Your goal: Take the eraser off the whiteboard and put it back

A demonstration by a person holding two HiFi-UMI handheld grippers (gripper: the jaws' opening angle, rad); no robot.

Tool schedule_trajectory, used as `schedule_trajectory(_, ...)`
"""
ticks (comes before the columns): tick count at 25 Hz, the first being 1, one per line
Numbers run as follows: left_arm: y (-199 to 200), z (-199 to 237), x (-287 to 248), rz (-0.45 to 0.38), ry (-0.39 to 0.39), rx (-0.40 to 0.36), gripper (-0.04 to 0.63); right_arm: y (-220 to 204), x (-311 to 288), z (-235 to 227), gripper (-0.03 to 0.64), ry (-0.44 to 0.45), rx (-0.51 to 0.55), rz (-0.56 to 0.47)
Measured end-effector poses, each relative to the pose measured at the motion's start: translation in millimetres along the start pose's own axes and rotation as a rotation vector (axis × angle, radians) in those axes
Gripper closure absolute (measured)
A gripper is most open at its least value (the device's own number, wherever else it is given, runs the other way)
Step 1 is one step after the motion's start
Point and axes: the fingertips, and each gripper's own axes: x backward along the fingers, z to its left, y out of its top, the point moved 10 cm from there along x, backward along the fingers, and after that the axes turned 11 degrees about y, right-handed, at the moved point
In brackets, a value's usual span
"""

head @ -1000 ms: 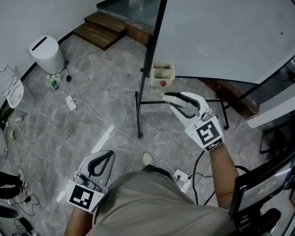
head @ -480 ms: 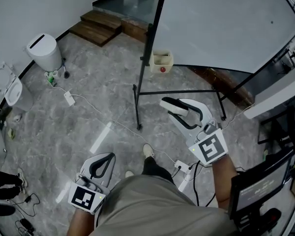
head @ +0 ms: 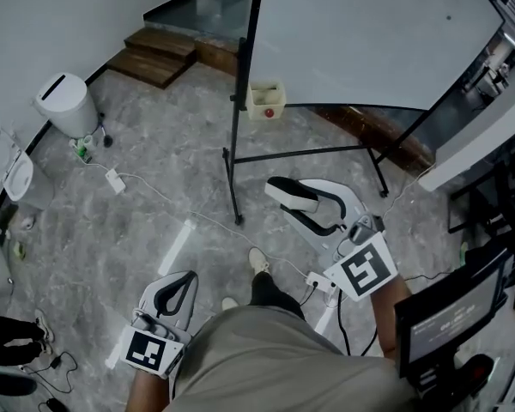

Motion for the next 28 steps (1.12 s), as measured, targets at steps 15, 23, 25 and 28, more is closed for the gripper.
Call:
schedule_trajectory(15, -3, -11, 7, -0.012, -0.022, -0.006, 0.589, 6, 17, 23, 0.451, 0.005, 0.0, -0.004)
schedule_trajectory(23, 3, -12, -11, -0.006, -0.031, -0.007, 0.589, -6, 15, 3, 0.451, 0.015, -0.001, -0.011)
schedule_trajectory(25, 4, -11, -18, -0.001, -0.028, -0.005, 0.589, -12, 11, -4, 0.451, 0.019, 0.0, -0.016)
schedule_trajectory(28, 6, -9, -31, 0.002, -0.017, -0.004, 0.589, -21, 6, -18, 0.451, 0.028, 0.0, -0.017)
